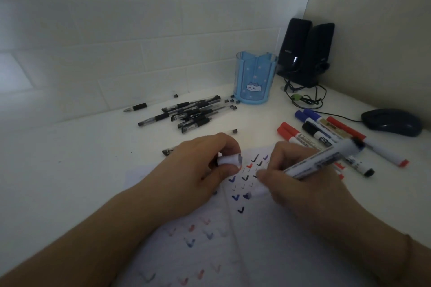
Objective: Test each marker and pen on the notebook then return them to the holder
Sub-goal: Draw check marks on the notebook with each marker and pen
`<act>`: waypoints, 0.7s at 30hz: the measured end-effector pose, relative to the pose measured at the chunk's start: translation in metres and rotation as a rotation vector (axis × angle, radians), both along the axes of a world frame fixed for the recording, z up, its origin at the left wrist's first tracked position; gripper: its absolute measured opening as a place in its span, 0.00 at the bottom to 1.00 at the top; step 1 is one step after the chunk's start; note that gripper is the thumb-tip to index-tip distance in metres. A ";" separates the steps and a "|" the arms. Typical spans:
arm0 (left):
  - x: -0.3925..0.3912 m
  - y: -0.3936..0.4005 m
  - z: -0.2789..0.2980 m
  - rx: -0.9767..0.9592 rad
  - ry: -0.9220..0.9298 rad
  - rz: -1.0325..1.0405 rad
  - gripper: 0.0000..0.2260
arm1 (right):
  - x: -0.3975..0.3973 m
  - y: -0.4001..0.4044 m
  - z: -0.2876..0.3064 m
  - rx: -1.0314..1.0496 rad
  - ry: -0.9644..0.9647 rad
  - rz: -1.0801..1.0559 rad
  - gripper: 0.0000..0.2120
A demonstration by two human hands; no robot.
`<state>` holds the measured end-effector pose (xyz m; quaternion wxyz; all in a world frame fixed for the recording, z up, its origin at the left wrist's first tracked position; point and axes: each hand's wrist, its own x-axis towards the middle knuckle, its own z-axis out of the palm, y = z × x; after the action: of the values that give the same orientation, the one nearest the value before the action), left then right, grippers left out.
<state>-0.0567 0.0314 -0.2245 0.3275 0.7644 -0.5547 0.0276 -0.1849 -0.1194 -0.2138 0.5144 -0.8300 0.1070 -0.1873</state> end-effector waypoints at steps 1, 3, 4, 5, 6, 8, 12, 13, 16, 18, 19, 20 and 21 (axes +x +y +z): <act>0.000 0.000 0.000 -0.005 0.003 -0.004 0.05 | -0.001 -0.004 0.003 0.098 -0.027 0.003 0.11; 0.001 0.000 -0.001 -0.027 0.013 -0.006 0.06 | -0.002 -0.011 0.009 0.244 -0.099 0.035 0.12; 0.001 0.000 -0.001 -0.039 0.018 -0.007 0.06 | -0.002 -0.015 0.011 0.284 -0.135 0.063 0.13; 0.000 0.000 -0.001 -0.052 0.023 -0.008 0.06 | -0.003 -0.017 0.012 0.321 -0.163 0.089 0.15; 0.000 0.000 -0.002 -0.066 0.030 -0.009 0.06 | -0.002 -0.019 0.012 0.353 -0.180 0.112 0.19; -0.001 -0.001 -0.002 -0.090 0.032 -0.005 0.06 | -0.002 -0.022 0.010 0.410 -0.187 0.111 0.19; -0.002 -0.001 -0.001 -0.115 0.027 0.013 0.07 | -0.002 -0.023 0.008 0.398 -0.189 0.113 0.13; -0.003 -0.001 -0.002 -0.116 0.020 0.013 0.07 | -0.002 -0.023 0.008 0.388 -0.182 0.114 0.12; -0.004 -0.001 -0.001 -0.129 -0.010 -0.011 0.07 | -0.002 -0.021 0.009 0.341 -0.136 0.152 0.10; -0.006 -0.001 -0.001 -0.143 -0.008 -0.028 0.08 | -0.003 -0.021 0.007 0.313 -0.117 0.187 0.17; -0.006 -0.001 -0.001 -0.155 0.000 -0.033 0.08 | -0.003 -0.020 0.008 0.305 -0.112 0.195 0.20; -0.006 -0.001 -0.001 -0.171 0.017 -0.034 0.08 | -0.003 -0.019 0.007 0.295 -0.112 0.192 0.21; -0.006 -0.001 -0.001 -0.192 0.046 -0.033 0.08 | -0.003 -0.018 0.007 0.286 -0.113 0.187 0.21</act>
<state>-0.0631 0.0302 -0.2259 0.4122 0.7208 -0.5542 0.0579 -0.1880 -0.1372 -0.2063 0.6475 -0.7429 0.0257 -0.1680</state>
